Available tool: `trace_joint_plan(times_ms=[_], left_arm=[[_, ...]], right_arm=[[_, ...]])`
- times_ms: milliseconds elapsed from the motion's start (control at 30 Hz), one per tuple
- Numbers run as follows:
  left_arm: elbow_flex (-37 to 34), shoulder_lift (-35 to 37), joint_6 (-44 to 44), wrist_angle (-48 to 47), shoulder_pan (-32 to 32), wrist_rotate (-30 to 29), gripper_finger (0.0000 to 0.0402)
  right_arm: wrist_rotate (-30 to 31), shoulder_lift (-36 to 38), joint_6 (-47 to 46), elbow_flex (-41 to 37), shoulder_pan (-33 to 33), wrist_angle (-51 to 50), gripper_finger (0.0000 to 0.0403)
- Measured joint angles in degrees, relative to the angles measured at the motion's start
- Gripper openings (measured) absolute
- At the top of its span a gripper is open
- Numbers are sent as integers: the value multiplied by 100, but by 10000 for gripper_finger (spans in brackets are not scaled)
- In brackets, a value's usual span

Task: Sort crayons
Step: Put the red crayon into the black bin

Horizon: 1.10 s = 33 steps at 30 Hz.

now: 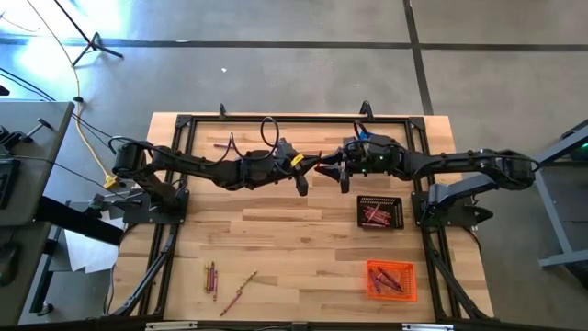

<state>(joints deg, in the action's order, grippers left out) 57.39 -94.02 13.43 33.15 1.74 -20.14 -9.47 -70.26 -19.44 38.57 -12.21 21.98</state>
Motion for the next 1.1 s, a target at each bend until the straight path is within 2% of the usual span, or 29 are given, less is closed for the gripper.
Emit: trace_joint_plan(times_ms=[167, 400, 533, 667, 767, 900, 1100], left_arm=[[0, 0, -2, 12, 0, 14, 0], [2, 0, -20, 20, 2, 223, 0], [2, 0, -50, 13, 2, 229, 5], [4, 0, -140, -38, 2, 243, 27], [4, 0, -342, -52, 2, 254, 47], [4, 7, -365, -18, -11, 399, 69], [4, 9, -362, -248, -23, 521, 82]], right_arm=[[53, -37, -2, 0, 0, 8, 108], [238, -35, 44, 0, 4, 20, 19], [234, -35, 1, 0, 4, 20, 18], [161, -16, -7, 27, -47, -136, 11], [96, 74, 34, 314, -176, -950, 11], [412, 222, 339, 890, -369, -2468, 11], [649, 264, 599, 1919, -427, -5742, 11]])
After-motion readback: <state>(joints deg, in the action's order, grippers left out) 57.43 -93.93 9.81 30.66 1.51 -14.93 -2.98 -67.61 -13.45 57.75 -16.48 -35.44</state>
